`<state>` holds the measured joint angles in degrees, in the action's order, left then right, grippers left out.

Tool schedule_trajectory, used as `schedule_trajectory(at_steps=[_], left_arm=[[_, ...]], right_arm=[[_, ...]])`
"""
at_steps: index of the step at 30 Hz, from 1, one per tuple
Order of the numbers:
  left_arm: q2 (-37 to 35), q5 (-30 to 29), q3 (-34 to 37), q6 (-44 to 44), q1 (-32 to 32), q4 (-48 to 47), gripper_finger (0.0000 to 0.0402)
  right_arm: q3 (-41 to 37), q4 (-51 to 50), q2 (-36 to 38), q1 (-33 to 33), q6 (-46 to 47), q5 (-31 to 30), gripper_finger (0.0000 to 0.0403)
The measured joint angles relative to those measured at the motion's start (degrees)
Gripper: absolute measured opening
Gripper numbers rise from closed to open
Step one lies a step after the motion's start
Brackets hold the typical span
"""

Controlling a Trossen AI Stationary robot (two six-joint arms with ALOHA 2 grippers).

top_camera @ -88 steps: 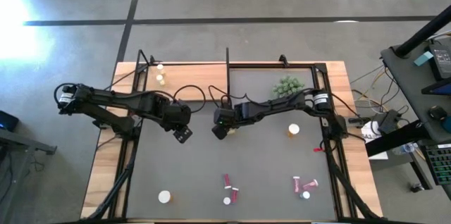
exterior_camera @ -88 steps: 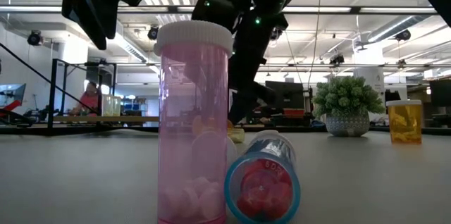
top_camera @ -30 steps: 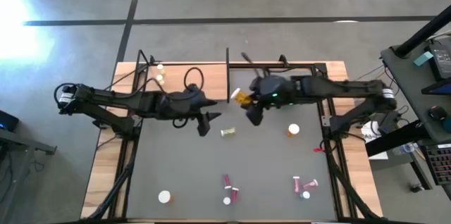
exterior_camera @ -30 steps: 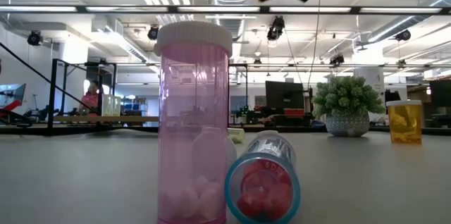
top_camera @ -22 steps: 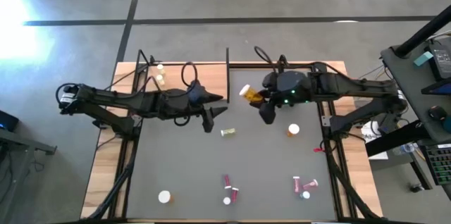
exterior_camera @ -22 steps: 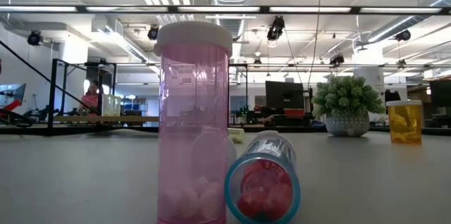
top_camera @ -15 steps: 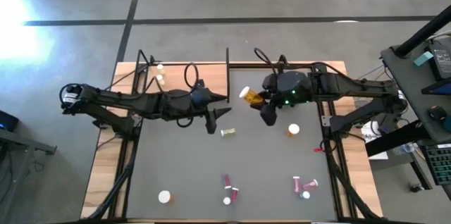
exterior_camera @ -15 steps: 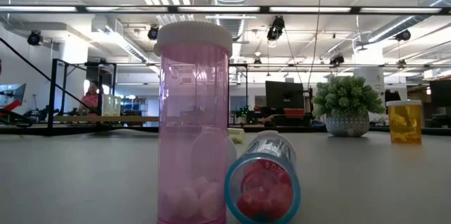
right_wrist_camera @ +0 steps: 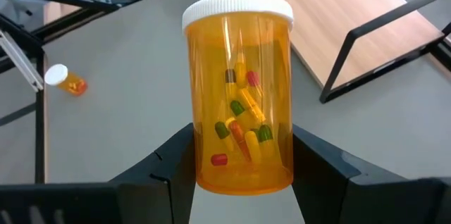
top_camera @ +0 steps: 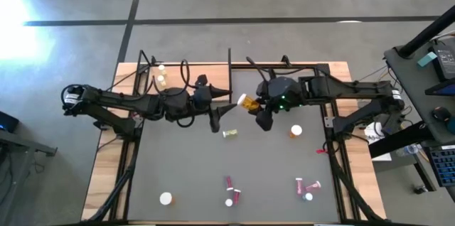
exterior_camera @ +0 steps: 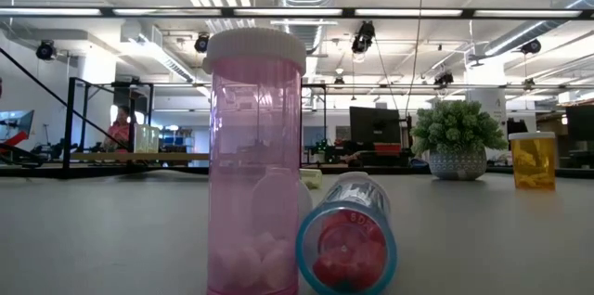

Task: Pick and place medicine bottles onto shelf by color
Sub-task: Put the top left orange pill bottle on the shelf

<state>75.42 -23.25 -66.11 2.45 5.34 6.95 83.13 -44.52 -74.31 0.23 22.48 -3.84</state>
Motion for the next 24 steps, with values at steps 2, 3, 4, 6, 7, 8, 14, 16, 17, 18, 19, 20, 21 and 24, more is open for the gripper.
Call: schedule_trajectory(at_steps=[2,3,4,6,7,8,14,16,17,18,19,20,21,24], left_arm=[[-0.01,-3.40,0.00,-0.79,0.12,-0.09,0.0200],[0.00,-4.66,0.00,-1.94,0.13,-0.13,0.0200],[0.00,-4.82,0.00,-3.01,0.14,-0.20,0.0200],[-0.11,-0.68,0.00,-3.21,0.09,-0.21,0.0200],[-0.22,4.00,0.00,-3.11,0.10,-0.15,0.0200],[-0.24,7.49,0.00,-2.85,0.14,0.13,0.0200],[-0.11,8.86,0.00,1.34,0.07,-0.42,0.0200],[-0.11,8.85,0.00,1.31,-0.08,-0.23,0.0200],[-0.11,8.86,0.00,1.62,-0.19,-0.11,0.0200],[-0.11,8.91,0.00,2.40,-0.19,0.00,0.0200],[-0.11,8.63,0.00,4.05,-0.19,-0.10,0.0200],[-0.11,8.24,0.00,6.49,-0.21,-0.08,0.0200],[-0.11,8.17,0.00,8.83,-0.23,-0.08,0.0200],[0.27,7.97,-0.02,13.37,-0.08,-0.03,0.0200]], right_arm=[[0.00,0.03,-0.30,0.00,0.00,-0.02,0.0177],[0.00,0.03,-0.43,0.00,0.00,-0.02,0.0177],[0.00,0.03,-0.52,0.00,0.00,0.00,0.0177],[0.00,0.05,-0.79,0.00,0.00,-0.02,0.0177],[0.00,0.04,-0.80,0.00,0.00,0.00,0.0177],[0.00,0.05,-0.80,0.00,0.00,-0.02,0.0177],[0.00,0.19,-0.44,0.00,0.02,-0.02,0.0177],[0.00,0.23,-0.36,0.00,0.35,-0.02,0.0177],[0.00,0.22,-0.36,0.00,0.44,-0.02,0.0177],[0.00,0.22,-0.36,0.00,0.44,-0.02,0.0177],[0.00,0.22,-0.36,0.00,0.44,-0.02,0.0177],[0.00,0.22,-0.37,0.00,0.44,-0.02,0.0177],[0.00,0.23,-0.39,0.00,0.44,-0.02,0.0177],[0.00,0.23,-0.38,0.00,0.41,-0.02,0.0177]])
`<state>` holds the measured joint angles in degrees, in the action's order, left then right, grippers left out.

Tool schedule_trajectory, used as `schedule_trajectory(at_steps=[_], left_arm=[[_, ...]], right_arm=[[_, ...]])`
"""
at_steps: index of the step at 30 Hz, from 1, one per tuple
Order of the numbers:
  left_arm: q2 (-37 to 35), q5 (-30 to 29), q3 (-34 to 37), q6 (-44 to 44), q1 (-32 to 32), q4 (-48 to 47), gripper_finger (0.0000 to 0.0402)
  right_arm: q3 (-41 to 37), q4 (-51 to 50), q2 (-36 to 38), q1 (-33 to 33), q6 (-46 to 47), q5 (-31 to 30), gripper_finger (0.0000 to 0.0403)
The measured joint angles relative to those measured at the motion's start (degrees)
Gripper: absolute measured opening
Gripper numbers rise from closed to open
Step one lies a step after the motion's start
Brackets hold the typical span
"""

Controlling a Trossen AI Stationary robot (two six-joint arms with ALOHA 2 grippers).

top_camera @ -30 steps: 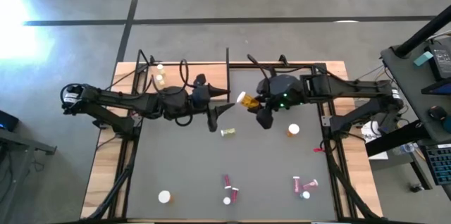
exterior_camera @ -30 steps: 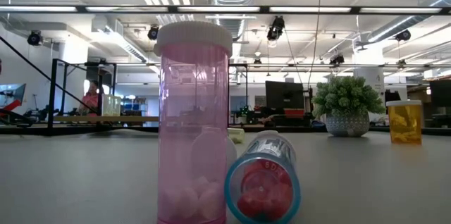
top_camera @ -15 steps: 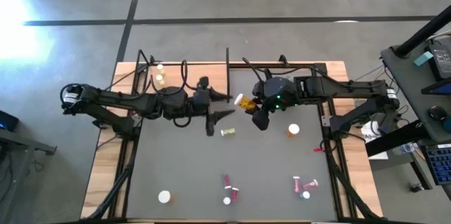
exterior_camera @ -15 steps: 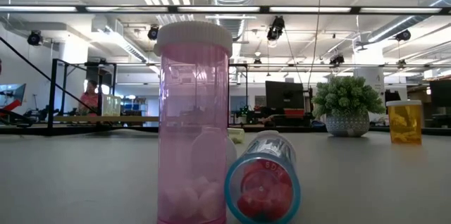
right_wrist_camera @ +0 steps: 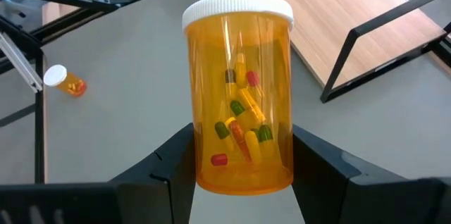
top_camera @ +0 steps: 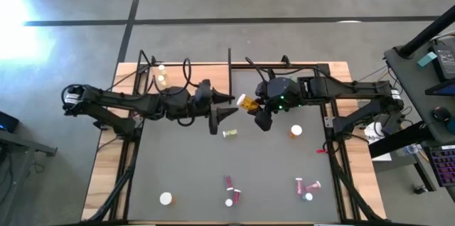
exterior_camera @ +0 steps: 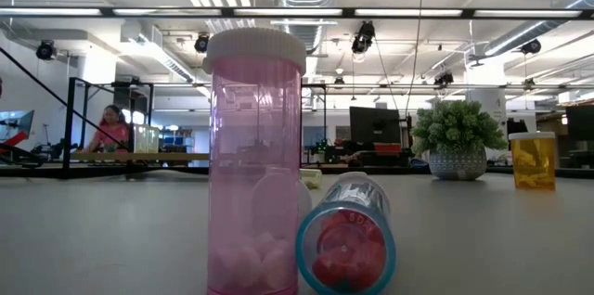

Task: Pick and place medicine bottles onto shelf by color
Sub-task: Put the top left orange pill bottle on the shelf

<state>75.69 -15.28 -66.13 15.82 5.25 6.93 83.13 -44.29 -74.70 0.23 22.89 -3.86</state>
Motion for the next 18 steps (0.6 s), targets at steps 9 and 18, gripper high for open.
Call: schedule_trajectory(at_steps=[9,18], left_arm=[[0.12,1.85,-0.02,1.89,0.57,0.77,0.0200],[0.12,2.90,-0.02,3.01,0.83,1.76,0.0210]], right_arm=[[0.00,0.00,0.00,0.00,-0.39,0.00,0.0177],[0.00,-0.02,0.00,0.00,-0.61,-0.02,0.0177]])
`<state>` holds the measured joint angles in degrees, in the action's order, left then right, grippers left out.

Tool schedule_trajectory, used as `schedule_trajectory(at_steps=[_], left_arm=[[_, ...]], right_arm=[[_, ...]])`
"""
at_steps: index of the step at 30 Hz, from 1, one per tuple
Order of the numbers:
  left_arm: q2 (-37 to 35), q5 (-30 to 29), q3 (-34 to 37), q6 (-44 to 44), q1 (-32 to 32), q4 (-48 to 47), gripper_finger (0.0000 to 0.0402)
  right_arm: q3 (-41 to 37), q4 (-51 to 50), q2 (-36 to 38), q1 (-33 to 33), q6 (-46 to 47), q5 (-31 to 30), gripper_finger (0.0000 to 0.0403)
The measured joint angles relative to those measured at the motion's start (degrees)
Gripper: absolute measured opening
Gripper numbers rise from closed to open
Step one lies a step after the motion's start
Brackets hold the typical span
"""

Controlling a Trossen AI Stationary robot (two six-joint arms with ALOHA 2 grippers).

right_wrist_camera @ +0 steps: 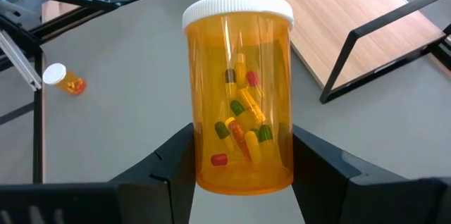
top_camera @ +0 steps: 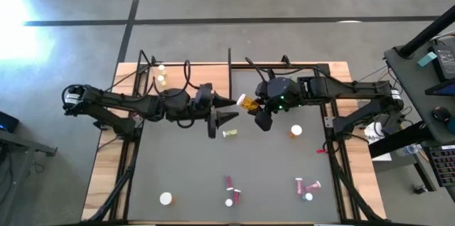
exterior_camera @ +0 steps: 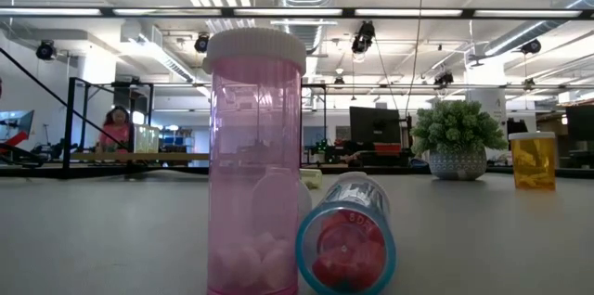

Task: Pick and place medicine bottles onto shelf by color
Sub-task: Put the top left orange pill bottle on the shelf

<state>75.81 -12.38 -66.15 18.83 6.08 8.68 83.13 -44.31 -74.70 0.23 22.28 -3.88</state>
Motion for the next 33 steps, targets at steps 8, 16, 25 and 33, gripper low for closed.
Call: schedule_trajectory(at_steps=[8,16,25,33], left_arm=[[-0.04,-1.46,0.00,3.95,-0.03,-0.27,0.0212],[2.42,0.10,0.00,13.42,-0.06,-1.34,0.0212],[8.76,7.67,0.00,19.12,-0.10,9.39,0.0212],[5.93,6.49,-0.20,14.16,-0.89,6.90,0.0212]], right_arm=[[0.00,0.00,0.00,0.00,-0.48,0.00,0.0177],[0.00,-0.02,0.02,0.00,-2.39,0.00,0.0178],[0.00,-0.31,0.02,0.00,-3.56,0.00,0.0178],[0.00,-0.99,0.02,0.00,-3.56,0.01,0.0178]])
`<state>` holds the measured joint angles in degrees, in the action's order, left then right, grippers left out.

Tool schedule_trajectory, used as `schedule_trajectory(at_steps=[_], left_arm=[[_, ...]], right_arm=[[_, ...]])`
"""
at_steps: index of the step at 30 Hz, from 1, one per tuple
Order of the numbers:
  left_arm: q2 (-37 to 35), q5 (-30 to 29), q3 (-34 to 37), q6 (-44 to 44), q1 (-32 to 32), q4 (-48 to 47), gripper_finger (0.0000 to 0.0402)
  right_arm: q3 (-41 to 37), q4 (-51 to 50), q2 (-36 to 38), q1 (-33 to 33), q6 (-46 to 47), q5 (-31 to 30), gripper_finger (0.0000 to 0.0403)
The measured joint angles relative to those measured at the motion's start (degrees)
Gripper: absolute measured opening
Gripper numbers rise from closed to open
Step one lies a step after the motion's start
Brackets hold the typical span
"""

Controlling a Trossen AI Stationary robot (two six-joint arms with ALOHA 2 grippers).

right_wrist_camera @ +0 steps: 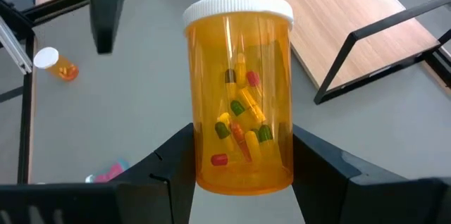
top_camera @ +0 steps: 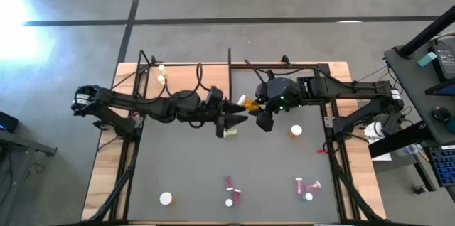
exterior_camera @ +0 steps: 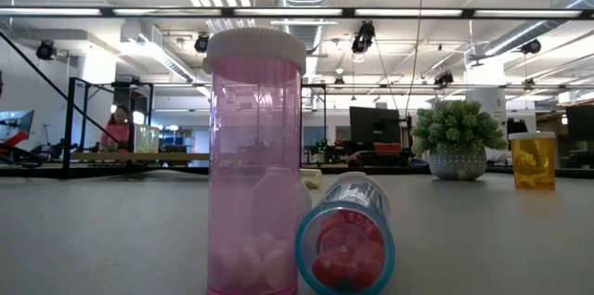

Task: Pick and place medicine bottles onto shelf by color
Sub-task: Put the top left orange pill bottle on the shelf

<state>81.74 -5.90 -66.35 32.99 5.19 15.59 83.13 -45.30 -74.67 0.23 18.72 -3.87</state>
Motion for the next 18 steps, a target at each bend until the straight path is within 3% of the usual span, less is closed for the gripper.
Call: schedule_trajectory(at_steps=[11,18], left_arm=[[-0.56,9.54,-0.04,2.02,-1.56,-1.54,0.0212],[-4.13,12.83,-1.47,8.03,-3.25,-16.11,0.0213]], right_arm=[[0.00,-0.12,0.00,0.00,1.23,0.01,0.0178],[0.00,-0.28,0.00,0.02,3.01,1.44,0.0178]])
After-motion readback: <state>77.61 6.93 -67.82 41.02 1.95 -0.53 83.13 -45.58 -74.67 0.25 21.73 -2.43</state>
